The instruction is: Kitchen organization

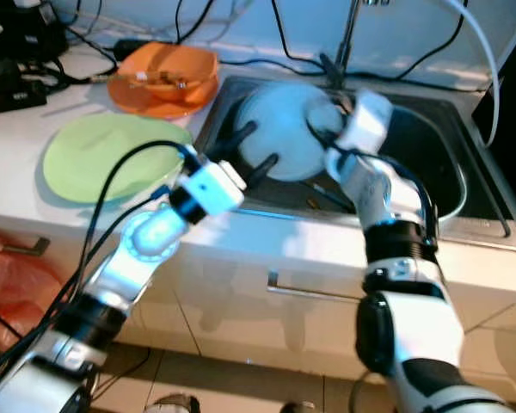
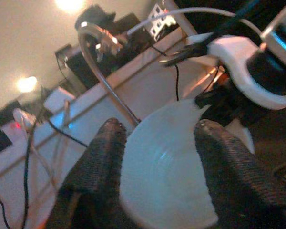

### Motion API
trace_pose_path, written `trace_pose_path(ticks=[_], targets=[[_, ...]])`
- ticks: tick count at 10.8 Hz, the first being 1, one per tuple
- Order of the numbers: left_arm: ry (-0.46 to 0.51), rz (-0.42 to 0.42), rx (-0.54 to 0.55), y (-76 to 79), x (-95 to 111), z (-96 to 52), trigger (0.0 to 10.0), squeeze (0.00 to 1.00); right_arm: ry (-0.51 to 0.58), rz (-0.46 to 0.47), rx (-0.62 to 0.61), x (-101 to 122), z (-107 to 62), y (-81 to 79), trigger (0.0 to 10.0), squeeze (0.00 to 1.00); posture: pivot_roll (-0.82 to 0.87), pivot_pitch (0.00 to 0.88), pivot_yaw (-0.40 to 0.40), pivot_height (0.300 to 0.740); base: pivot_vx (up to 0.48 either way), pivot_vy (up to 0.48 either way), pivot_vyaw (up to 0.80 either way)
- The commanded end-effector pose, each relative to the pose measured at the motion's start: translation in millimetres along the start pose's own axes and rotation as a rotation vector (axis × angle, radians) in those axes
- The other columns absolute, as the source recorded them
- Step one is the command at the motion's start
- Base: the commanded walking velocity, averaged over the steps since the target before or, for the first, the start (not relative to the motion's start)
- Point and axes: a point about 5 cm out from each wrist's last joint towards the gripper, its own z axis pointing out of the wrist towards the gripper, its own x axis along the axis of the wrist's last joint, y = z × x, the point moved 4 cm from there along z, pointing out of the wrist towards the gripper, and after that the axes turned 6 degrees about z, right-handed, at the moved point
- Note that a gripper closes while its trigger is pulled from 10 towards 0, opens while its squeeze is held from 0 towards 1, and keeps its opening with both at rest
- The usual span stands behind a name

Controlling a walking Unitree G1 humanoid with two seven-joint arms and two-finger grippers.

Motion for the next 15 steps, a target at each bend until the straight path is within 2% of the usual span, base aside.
trace_pose_path(ticks=[1, 3, 4, 6, 7, 11, 12, 13, 14, 15], targets=[[-0.013, -0.057, -0.009, -0.3, 1.5, -0.2, 10.0, 1.0, 0.056, -0.017, -0.04, 8.0, 0.6, 10.7, 0.0, 0.0, 0.16, 0.072, -0.017, 0.74, 0.0, 0.0, 0.0], [-0.112, -0.229, -0.027, 3.6, -9.7, -4.3, 10.0, 1.0, 0.064, -0.076, -0.132, 0.8, 2.8, 35.7, 0.0, 0.0, 0.18, 0.08, -0.016, 0.74, 0.0, 0.0, 0.0], [-0.146, -0.316, -0.004, -1.0, -12.5, -6.4, 10.0, 1.0, 0.06, -0.153, -0.181, -3.4, 2.6, 49.3, 0.0, 0.0, 0.18, 0.08, -0.016, 0.74, 0.0, 0.0, 0.0], [-0.226, -0.443, -0.043, -2.7, -15.0, -10.9, 10.0, 1.0, 0.053, -0.263, -0.229, -6.1, 0.4, 68.6, 0.0, 0.0, 0.22, 0.093, -0.006, 0.74, 0.0, 0.0, 0.0], [-0.296, -0.48, -0.109, 2.8, -18.9, -15.5, 10.0, 1.0, 0.045, -0.303, -0.226, -5.9, 0.1, 73.6, 0.0, 0.0, 0.22, 0.093, -0.006, 0.74, 0.0, 0.0, 0.0], [-0.43, -0.578, -0.257, 19.3, -21.8, -33.1, 10.0, 1.0, -0.019, -0.396, -0.158, -19.6, 1.6, 72.8, 0.0, 0.0, 0.24, 0.099, 0.012, 0.74, 0.0, 0.0, 0.0], [-0.447, -0.588, -0.27, 20.8, -20.5, -34.5, 10.0, 0.84, -0.038, -0.423, -0.132, -25.5, 2.6, 68.9, 0.0, 0.0, 0.24, 0.098, 0.014, 0.74, 0.0, 0.0, 0.0], [-0.457, -0.594, -0.279, 21.6, -19.5, -35.0, 10.0, 0.69, -0.054, -0.442, -0.11, -30.3, 3.4, 65.3, 2.0, 0.0, 0.24, 0.098, 0.016, 0.74, 0.0, 0.0, 0.0], [-0.462, -0.59, -0.285, 21.9, -19.2, -35.0, 10.0, 0.41, -0.076, -0.458, -0.081, -37.3, 4.3, 60.5, 3.9, 0.0, 0.24, 0.097, 0.018, 0.74, 0.0, 0.0, 0.0], [-0.468, -0.577, -0.28, 20.2, -19.8, -34.7, 10.0, 0.26, -0.105, -0.473, -0.045, -46.0, 5.0, 54.9, 10.0, 0.15, 0.24, 0.097, 0.018, 0.74, 0.0, 0.0, 0.0]])
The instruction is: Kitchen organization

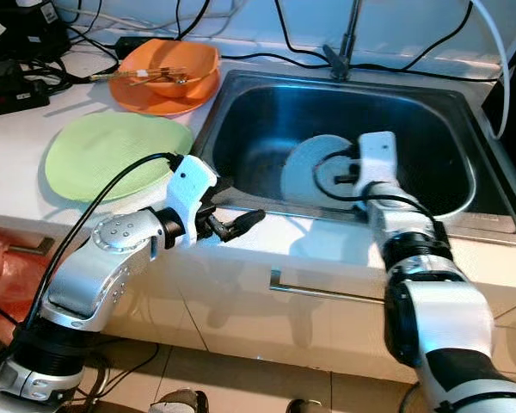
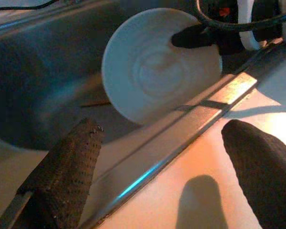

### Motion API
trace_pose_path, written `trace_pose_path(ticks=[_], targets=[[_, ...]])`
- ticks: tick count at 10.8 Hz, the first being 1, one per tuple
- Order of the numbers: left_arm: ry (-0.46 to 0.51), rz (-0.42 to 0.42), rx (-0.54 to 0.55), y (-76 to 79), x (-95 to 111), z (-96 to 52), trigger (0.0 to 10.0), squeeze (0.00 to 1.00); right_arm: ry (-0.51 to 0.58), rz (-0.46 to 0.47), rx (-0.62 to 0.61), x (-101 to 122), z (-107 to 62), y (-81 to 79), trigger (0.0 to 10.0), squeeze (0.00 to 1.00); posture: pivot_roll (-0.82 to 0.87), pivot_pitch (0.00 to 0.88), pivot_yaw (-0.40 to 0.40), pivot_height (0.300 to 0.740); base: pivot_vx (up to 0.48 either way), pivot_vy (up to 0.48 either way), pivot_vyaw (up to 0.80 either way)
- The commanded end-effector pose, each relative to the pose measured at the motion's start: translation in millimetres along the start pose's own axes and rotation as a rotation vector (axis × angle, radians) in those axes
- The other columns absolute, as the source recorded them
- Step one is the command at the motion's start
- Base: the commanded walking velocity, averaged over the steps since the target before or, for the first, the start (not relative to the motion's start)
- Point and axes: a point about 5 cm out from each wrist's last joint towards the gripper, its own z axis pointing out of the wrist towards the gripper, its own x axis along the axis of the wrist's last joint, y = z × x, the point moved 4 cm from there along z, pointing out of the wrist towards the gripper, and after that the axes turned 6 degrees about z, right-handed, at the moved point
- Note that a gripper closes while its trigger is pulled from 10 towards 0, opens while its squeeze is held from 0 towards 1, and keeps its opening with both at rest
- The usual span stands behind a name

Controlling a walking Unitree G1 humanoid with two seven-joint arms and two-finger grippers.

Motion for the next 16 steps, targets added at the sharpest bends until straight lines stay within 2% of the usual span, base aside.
trace_pose_path(ticks=[1, 2, 7, 10, 11, 12, 13, 14, 15, 16], targets=[[0.002, 0.018, -0.008, 1.6, 3.4, -1.2, 10.0, 0.26, -0.055, -0.006, 0.026, -16.0, 0.1, -6.8, 10.0, 0.15, 0.24, 0.097, 0.018, 0.74, 0.0, 0.0, 0.0], [0.001, 0.018, 0.008, -2.0, 3.9, -2.0, 10.0, 0.11, -0.07, -0.033, 0.048, -20.8, 0.2, -12.0, 10.0, 1.0, 0.24, 0.097, 0.018, 0.74, 0.0, 0.0, 0.0], [-0.003, 0.011, 0.044, -9.4, 2.7, -4.2, 10.0, 0.08, -0.068, -0.028, 0.063, -23.5, -0.9, -10.1, 10.0, 1.0, 0.22, 0.091, 0.008, 0.74, 0.0, 0.0, 0.0], [0.031, 0.026, 0.173, -27.6, 9.8, -8.3, 10.0, 0.09, 0.044, 0.012, 0.046, 0.6, 0.8, -12.4, 10.0, 1.0, 0.21, 0.089, -0.002, 0.74, 0.0, 0.0, 0.0], [0.069, 0.075, 0.298, -47.0, 20.1, -15.3, 10.0, 0.9, 0.135, 0.094, 0.094, 18.7, 0.4, -22.8, 10.0, 1.0, 0.2, 0.091, -0.01, 0.74, 0.0, 0.0, 0.0], [0.099, 0.084, 0.42, -65.3, 26.5, -24.7, 10.0, 1.0, 0.181, 0.171, 0.131, 28.9, -0.6, -30.9, 10.0, 1.0, 0.2, 0.09, -0.013, 0.74, 0.0, 0.0, 0.0], [0.127, 0.074, 0.574, -85.8, 28.7, -38.6, 10.0, 1.0, 0.209, 0.242, 0.187, 34.9, -2.6, -41.2, 10.0, 1.0, 0.19, 0.089, -0.018, 0.74, 0.0, 0.0, 0.0], [0.135, 0.082, 0.647, -94.1, 28.3, -45.9, 10.0, 1.0, 0.217, 0.259, 0.215, 35.3, -4.0, -46.0, 10.0, 1.0, 0.19, 0.089, -0.022, 0.74, 0.0, 0.0, 0.0], [0.159, 0.072, 0.833, -114.9, 27.7, -68.6, 10.0, 1.0, 0.248, 0.27, 0.266, 33.1, -9.9, -53.2, 10.0, 1.0, 0.19, 0.089, -0.027, 0.74, 0.0, 0.0, 0.0], [0.174, 0.069, 0.916, -123.6, 27.8, -79.8, 10.0, 1.0, 0.256, 0.284, 0.297, 30.5, -13.8, -56.9, 10.0, 1.0, 0.19, 0.089, -0.027, 0.74, 0.0, 0.0, 0.0]])
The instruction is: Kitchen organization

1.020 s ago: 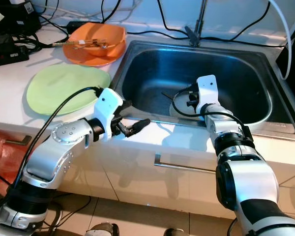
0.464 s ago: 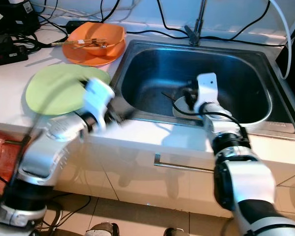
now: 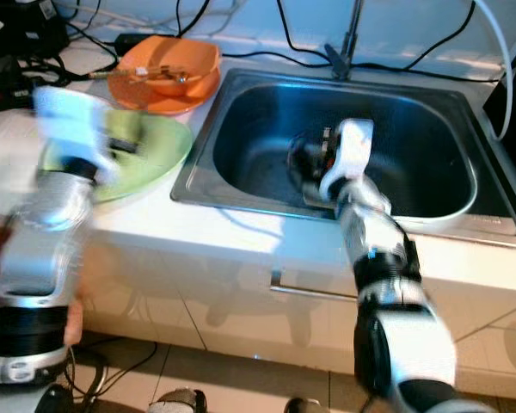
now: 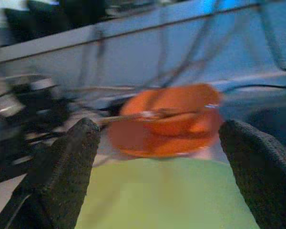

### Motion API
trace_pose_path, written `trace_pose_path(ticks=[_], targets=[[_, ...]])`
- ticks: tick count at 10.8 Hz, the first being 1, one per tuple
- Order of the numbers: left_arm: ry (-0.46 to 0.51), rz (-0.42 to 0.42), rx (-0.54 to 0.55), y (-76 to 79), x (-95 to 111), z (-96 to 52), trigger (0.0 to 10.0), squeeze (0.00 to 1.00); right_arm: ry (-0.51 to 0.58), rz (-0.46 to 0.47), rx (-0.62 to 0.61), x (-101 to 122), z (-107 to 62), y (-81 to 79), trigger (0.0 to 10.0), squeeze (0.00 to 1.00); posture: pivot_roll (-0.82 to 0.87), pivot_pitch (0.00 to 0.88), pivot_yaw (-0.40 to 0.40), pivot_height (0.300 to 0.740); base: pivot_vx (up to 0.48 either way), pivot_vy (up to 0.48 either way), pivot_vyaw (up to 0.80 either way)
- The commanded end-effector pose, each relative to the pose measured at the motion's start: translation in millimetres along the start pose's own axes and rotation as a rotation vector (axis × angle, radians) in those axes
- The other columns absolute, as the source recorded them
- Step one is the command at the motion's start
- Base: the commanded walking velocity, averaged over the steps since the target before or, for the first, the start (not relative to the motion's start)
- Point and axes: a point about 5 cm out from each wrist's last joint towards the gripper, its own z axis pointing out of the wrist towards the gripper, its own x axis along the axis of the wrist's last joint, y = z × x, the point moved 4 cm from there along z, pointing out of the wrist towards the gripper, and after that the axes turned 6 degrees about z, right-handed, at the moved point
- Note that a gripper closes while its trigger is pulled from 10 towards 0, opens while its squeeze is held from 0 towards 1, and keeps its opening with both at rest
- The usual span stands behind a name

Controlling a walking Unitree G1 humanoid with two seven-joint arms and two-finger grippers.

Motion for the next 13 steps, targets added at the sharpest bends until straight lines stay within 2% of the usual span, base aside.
trace_pose_path(ticks=[1, 2, 3, 5, 6, 8, 10, 11, 12, 13], targets=[[-0.031, 0.018, 0.094, -16.4, -9.0, -1.0, 10.0, 1.0, 0.027, 0.013, 0.025, 7.9, -2.3, -3.9, 10.0, 0.36, 0.18, 0.09, -0.029, 0.74, 0.0, 0.0, 0.0], [-0.086, -0.028, 0.189, -35.2, -22.1, -2.5, 10.0, 0.84, 0.029, 0.038, 0.039, 8.1, -6.3, -6.2, 10.0, 0.0, 0.18, 0.09, -0.029, 0.74, 0.0, 0.0, 0.0], [-0.158, -0.016, 0.274, -52.3, -37.8, -6.0, 10.0, 0.0, 0.028, 0.115, 0.082, 10.2, -10.7, -16.6, 10.0, 0.0, 0.18, 0.09, -0.029, 0.74, 0.0, 0.0, 0.0], [-0.203, -0.085, 0.366, -64.8, -47.8, -11.8, 10.0, 0.0, 0.01, 0.069, 0.145, 10.1, -15.7, -28.4, 10.0, 0.0, 0.18, 0.091, -0.032, 0.74, 0.0, 0.0, 0.0], [-0.263, -0.146, 0.399, -67.1, -60.7, -15.9, 10.0, 0.0, -0.001, 0.055, 0.162, 9.7, -19.0, -32.5, 10.0, 0.0, 0.18, 0.091, -0.032, 0.74, 0.0, 0.0, 0.0], [-0.372, -0.321, 0.415, -58.0, -83.4, -21.7, 10.0, 0.0, -0.003, 0.045, 0.172, 14.0, -22.2, -38.8, 10.0, 0.0, 0.18, 0.091, -0.032, 0.74, 0.0, 0.0, 0.0], [-0.42, -0.388, 0.379, -45.6, -91.6, -20.8, 10.0, 0.0, -0.001, 0.025, 0.17, 17.5, -22.9, -38.0, 10.0, 0.0, 0.17, 0.086, -0.031, 0.74, 0.0, 0.0, 0.0], [-0.452, -0.46, 0.346, -35.6, -95.9, -20.2, 10.0, 0.0, -0.002, 0.016, 0.18, 20.5, -24.0, -41.5, 10.0, 0.0, 0.17, 0.083, -0.03, 0.74, 0.0, 0.0, 0.0], [-0.487, -0.547, 0.303, -23.8, -98.4, -19.5, 10.0, 0.0, -0.047, -0.042, 0.273, 18.6, -30.4, -55.2, 10.0, 0.0, 0.17, 0.081, -0.028, 0.74, 0.0, 0.0, 0.0], [-0.496, -0.567, 0.294, -21.3, -98.9, -19.6, 10.0, 0.0, -0.066, -0.064, 0.307, 16.7, -32.9, -59.4, 10.0, 0.0, 0.17, 0.081, -0.028, 0.74, 0.0, 0.0, 0.0]])
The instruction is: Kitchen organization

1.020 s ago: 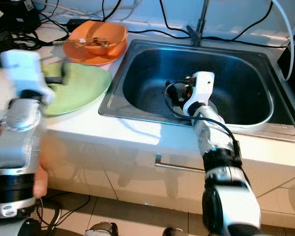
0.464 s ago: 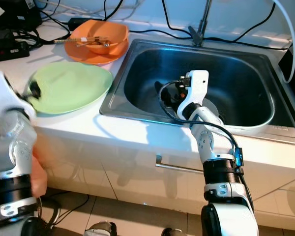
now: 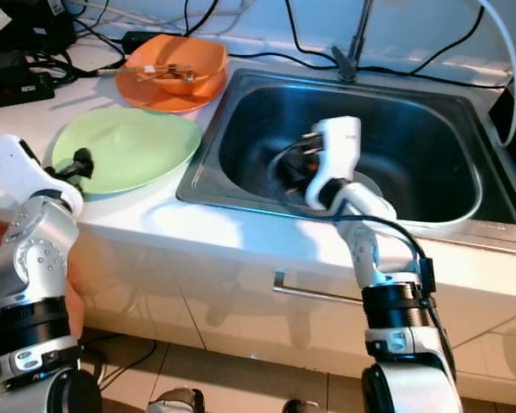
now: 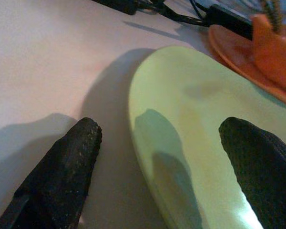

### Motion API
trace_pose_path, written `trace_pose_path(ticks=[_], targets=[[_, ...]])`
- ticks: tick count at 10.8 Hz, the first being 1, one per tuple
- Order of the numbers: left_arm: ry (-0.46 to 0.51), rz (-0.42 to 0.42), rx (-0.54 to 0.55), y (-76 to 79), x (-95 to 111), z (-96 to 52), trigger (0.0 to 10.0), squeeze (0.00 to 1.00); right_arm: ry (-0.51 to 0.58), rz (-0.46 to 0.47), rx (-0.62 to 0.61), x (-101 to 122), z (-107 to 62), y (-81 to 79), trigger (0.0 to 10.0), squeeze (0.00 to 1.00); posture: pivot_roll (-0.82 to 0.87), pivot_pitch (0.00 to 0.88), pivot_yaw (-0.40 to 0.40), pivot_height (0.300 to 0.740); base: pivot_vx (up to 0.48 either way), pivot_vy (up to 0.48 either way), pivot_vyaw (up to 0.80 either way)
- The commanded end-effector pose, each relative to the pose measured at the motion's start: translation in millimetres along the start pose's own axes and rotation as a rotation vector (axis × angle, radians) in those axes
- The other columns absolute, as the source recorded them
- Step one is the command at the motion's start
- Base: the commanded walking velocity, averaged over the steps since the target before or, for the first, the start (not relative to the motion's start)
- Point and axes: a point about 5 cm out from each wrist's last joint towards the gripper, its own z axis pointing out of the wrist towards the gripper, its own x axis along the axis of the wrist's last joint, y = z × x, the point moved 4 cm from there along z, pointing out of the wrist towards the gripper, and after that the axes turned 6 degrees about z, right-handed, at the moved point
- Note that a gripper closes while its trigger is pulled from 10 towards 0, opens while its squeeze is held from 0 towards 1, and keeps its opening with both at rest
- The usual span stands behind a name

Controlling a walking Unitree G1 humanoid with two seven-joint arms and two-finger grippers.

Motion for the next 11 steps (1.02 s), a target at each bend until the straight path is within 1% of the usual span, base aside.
trace_pose_path(ticks=[1, 3, 4, 5, 6, 7, 8, 9, 11], targets=[[-0.113, -0.054, -0.021, 2.0, -24.5, 0.1, 10.0, 0.0, -0.084, 0.004, 0.111, -12.2, -10.2, -9.8, 10.0, 0.0, 0.17, 0.08, -0.026, 0.74, 0.0, 0.0, 0.0], [-0.16, -0.114, -0.027, 3.8, -31.2, -0.3, 10.0, 0.0, -0.126, 0.034, 0.175, -15.4, -20.1, -13.6, 10.0, 0.0, 0.16, 0.078, -0.027, 0.74, 0.0, 0.0, 0.0], [-0.199, -0.179, -0.057, 9.1, -37.1, -1.2, 10.0, 0.0, -0.131, 0.003, 0.185, -12.9, -22.7, -12.7, 10.0, 0.0, 0.16, 0.08, -0.027, 0.74, 0.0, 0.0, 0.0], [-0.223, -0.218, -0.079, 13.1, -39.9, -2.0, 10.0, 0.0, -0.137, -0.006, 0.195, -11.4, -24.3, -13.1, 10.0, 0.0, 0.16, 0.08, -0.027, 0.74, 0.0, 0.0, 0.0], [-0.257, -0.282, -0.13, 22.1, -43.8, -3.2, 10.0, 0.0, -0.141, -0.008, 0.191, -10.0, -24.6, -11.7, 10.0, 0.0, 0.16, 0.08, -0.027, 0.74, 0.0, 0.0, 0.0], [-0.277, -0.315, -0.167, 28.5, -44.5, -4.0, 10.0, 0.0, -0.141, -0.007, 0.192, -9.5, -24.7, -12.3, 10.0, 0.0, 0.16, 0.08, -0.027, 0.74, 0.0, 0.0, 0.0], [-0.304, -0.343, -0.185, 31.9, -46.2, -4.7, 6.0, 0.0, -0.141, -0.01, 0.195, -9.7, -24.5, -13.8, 10.0, 0.0, 0.16, 0.081, -0.022, 0.74, 0.0, 0.0, 0.0], [-0.311, -0.378, -0.21, 36.4, -45.4, -5.2, 0.0, 0.0, -0.141, -0.013, 0.202, -9.4, -24.8, -15.5, 10.0, 0.0, 0.16, 0.082, -0.021, 0.74, 0.0, 0.0, 0.0], [-0.313, -0.423, -0.25, 43.7, -43.3, -7.2, 0.0, 0.0, -0.144, -0.016, 0.209, -9.8, -25.5, -17.0, 10.0, 0.0, 0.16, 0.082, -0.022, 0.74, 0.0, 0.0, 0.0]])
